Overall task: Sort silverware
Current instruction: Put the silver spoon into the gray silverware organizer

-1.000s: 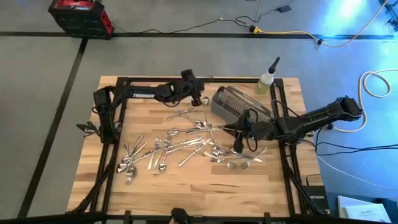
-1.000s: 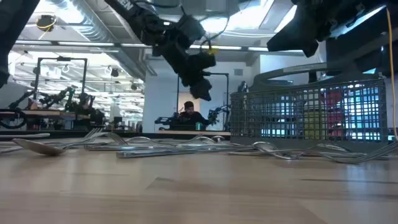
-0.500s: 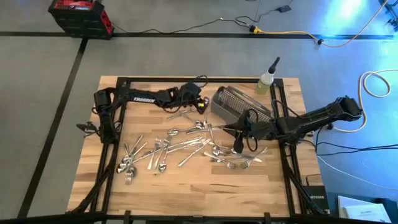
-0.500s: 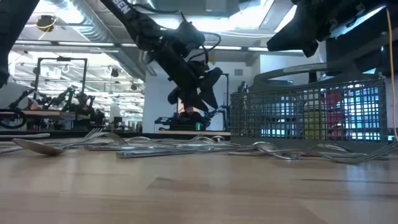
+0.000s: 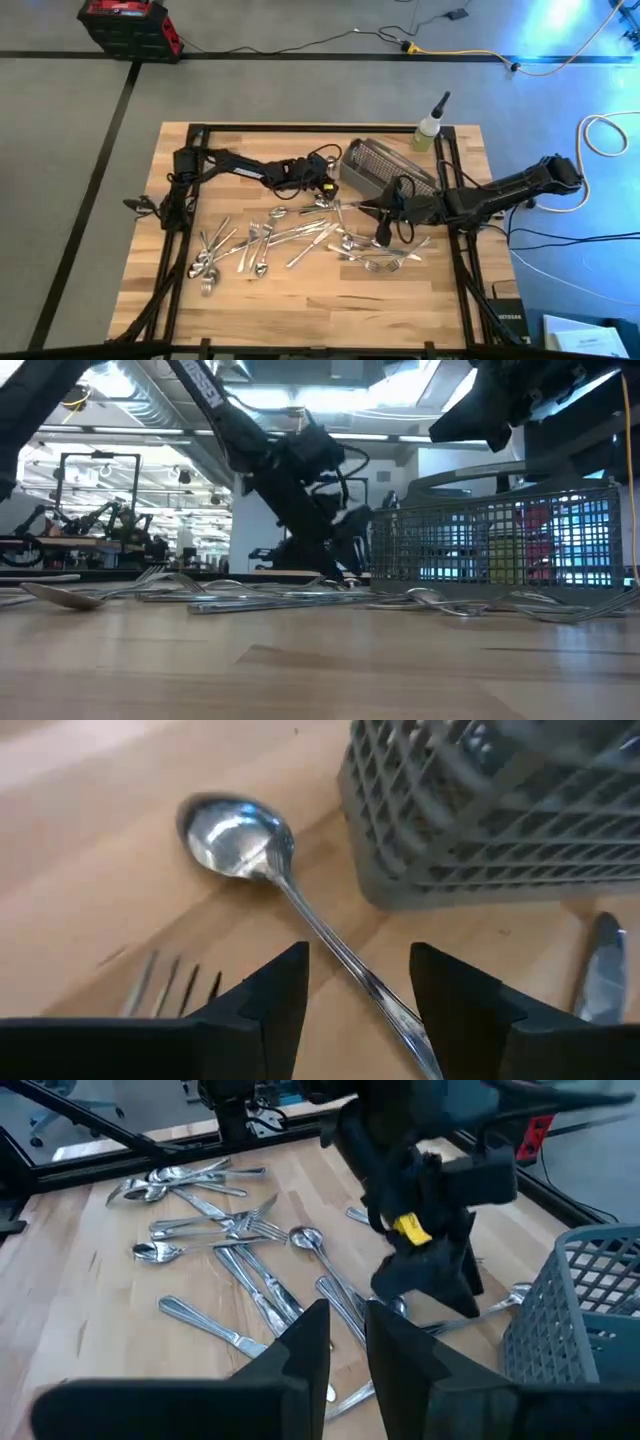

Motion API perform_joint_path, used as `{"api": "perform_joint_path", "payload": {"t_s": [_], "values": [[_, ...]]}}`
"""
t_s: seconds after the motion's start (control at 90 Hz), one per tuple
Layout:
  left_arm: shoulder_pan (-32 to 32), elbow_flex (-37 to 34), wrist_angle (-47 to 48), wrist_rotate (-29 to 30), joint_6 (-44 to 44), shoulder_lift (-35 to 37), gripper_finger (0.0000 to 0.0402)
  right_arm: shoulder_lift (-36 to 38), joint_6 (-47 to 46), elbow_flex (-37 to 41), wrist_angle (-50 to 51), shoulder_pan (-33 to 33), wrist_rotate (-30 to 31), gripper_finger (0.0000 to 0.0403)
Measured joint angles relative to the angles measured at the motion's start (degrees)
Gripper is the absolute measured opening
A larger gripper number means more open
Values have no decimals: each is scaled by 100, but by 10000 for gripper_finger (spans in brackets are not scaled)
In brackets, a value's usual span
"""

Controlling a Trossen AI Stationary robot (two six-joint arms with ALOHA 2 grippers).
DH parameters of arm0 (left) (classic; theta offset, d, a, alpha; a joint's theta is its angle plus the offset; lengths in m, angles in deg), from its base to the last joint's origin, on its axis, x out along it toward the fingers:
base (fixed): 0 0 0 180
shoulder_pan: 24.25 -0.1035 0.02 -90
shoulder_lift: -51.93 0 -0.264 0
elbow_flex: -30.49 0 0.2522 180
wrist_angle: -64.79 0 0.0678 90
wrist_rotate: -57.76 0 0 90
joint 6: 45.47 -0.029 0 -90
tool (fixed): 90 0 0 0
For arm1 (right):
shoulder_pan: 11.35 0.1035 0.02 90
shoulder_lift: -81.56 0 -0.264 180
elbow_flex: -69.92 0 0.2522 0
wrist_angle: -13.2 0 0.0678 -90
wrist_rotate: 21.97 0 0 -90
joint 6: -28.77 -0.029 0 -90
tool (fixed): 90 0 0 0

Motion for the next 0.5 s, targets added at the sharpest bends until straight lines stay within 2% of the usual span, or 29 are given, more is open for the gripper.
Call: {"api": "perform_joint_path", "payload": {"t_s": [0.122,0.333,0.5], "values": [[-4,0,-155,27,35,-116,162,0,0,0,7,0,0,51],[-48,15,-128,486,-104,-150,160,0,0,0,20,0,27,51],[-123,15,-154,727,-425,-150,119,0,0,0,19,0,57,51]]}}
